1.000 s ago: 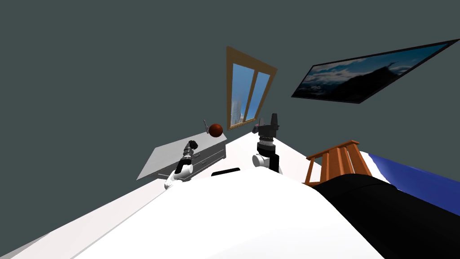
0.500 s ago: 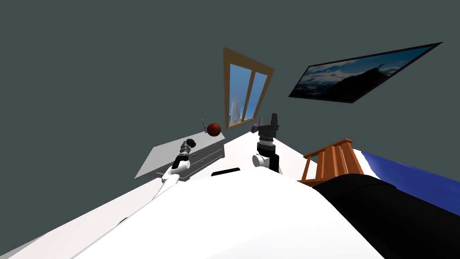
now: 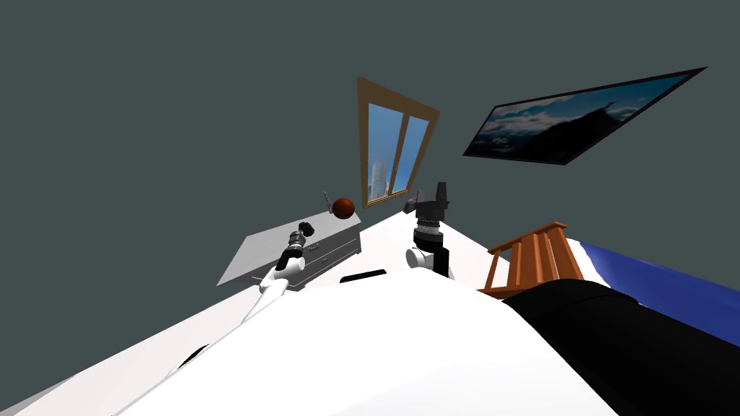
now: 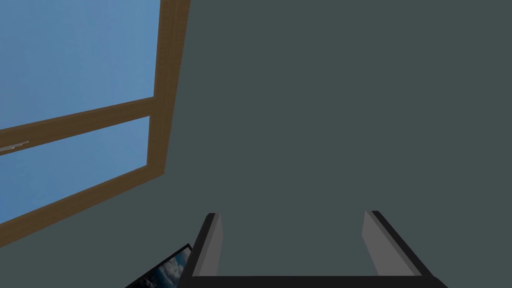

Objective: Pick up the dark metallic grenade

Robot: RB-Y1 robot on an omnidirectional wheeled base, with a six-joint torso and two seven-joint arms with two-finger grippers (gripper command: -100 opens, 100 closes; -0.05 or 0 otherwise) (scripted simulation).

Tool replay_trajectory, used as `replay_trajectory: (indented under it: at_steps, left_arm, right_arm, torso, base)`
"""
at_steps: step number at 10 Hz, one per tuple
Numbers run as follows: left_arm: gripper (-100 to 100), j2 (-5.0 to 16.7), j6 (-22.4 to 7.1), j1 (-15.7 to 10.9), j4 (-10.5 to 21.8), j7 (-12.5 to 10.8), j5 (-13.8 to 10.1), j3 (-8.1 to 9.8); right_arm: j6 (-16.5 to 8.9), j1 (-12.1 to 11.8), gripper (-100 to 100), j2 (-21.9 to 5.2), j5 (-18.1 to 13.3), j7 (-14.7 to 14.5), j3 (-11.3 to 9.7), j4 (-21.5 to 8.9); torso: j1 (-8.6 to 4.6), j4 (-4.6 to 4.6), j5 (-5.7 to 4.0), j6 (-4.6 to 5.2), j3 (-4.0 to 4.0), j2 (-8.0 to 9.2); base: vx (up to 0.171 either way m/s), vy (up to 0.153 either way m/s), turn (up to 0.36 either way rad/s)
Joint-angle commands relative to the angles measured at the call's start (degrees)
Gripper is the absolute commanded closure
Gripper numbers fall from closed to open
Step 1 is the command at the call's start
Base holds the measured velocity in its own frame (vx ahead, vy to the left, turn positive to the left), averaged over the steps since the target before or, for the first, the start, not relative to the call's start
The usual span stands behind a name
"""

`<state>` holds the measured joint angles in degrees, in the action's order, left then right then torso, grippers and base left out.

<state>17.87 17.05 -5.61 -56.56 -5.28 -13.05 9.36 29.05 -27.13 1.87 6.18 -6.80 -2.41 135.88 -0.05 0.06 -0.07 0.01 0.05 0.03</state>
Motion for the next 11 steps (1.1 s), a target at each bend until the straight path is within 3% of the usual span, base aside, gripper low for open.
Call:
replay_trajectory:
  at_steps: [1, 2, 3, 4, 7, 8, 9, 11]
  left_arm:
    - [100, 0.00, 0.00, 0.00, 0.00, 0.00, 0.00, 0.00]
    - [100, -0.01, -0.02, 0.02, 0.02, 0.00, 0.00, -0.01]
    - [0, -0.02, -0.03, 0.04, 0.04, 0.00, 0.00, -0.01]
    - [100, -1.54, -0.32, 2.11, -2.28, 0.32, 0.99, -0.34]
    - [100, -5.46, -1.10, 6.96, -7.72, 1.25, 3.31, -1.01]
    - [100, -5.46, -1.10, 7.53, -8.98, 1.25, 3.31, -1.01]
    - [100, -7.42, -1.49, 10.17, -11.67, 1.72, 4.47, -1.35]
    - [100, -7.42, -1.49, 10.25, -12.33, 1.72, 4.47, -1.35]
  right_arm:
    - [0.00, 0.00, 0, 0.00, 0.00, 0.00, 0.00, 0.00]
    - [0.00, 0.00, 0, 0.00, 0.00, 0.00, 0.00, 0.00]
    - [0.00, 0.00, 0, 0.00, 0.00, 0.00, 0.00, 0.00]
    - [0.00, 0.00, 0, 0.00, 0.00, 0.00, 0.00, 0.00]
    - [0.00, 0.00, 0, -0.01, 0.00, 0.00, 0.01, 0.00]
    - [0.00, -0.01, 0, -0.01, 0.00, 0.00, 0.01, 0.00]
    - [0.00, 0.00, 0, 0.00, 0.00, 0.00, 0.00, 0.00]
    - [0.00, 0.00, 0, 0.00, 0.00, 0.00, 0.00, 0.00]
  torso:
    - [0.00, 0.00, 0.00, 0.00, 0.00, 0.00]
    - [-0.01, 0.02, -0.02, 0.00, 0.01, 0.00]
    - [-0.02, 0.03, -0.03, 0.00, 0.02, 0.02]
    - [-0.03, 0.05, -0.04, 0.00, 0.04, 0.03]
    - [0.18, -0.10, 0.11, 0.03, -0.11, -0.13]
    - [0.16, -0.19, 0.17, 0.01, -0.16, -0.14]
    - [0.12, -0.24, 0.21, 0.02, -0.20, -0.17]
    - [0.22, -0.43, 0.37, 0.04, -0.35, -0.27]
  base:
    - [0.000, 0.000, 0.000]
    - [0.000, 0.000, 0.000]
    - [0.000, 0.000, 0.000]
    - [0.033, 0.036, 0.034]
    - [0.061, 0.075, 0.021]
    - [0.052, 0.041, 0.015]
    - [0.067, 0.063, 0.035]
    - [0.026, 0.030, 0.002]
